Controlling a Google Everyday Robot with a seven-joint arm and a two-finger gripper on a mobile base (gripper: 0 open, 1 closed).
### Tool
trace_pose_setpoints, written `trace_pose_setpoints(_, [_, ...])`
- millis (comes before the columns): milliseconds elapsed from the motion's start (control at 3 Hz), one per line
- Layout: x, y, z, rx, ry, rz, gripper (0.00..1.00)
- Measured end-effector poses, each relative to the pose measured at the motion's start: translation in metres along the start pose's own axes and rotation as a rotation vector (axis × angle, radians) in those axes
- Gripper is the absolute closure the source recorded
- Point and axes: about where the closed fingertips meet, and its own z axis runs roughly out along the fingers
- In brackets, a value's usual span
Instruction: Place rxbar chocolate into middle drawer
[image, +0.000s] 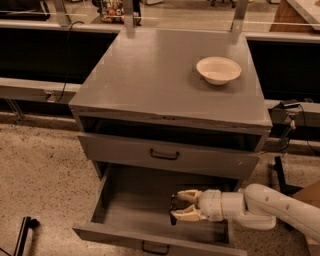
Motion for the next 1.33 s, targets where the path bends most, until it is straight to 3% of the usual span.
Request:
trace_pose_setpoints(333, [0.012,-0.011,0.011,-0.018,-0.012,-0.024,1.00])
trace_pose_setpoints(667, [0.020,-0.013,0.022,-0.054,-0.044,-0.037,0.81])
trace_pose_setpoints(1333, [0.018,-0.011,0.025,-0.060,-0.047,-0.036,0.36])
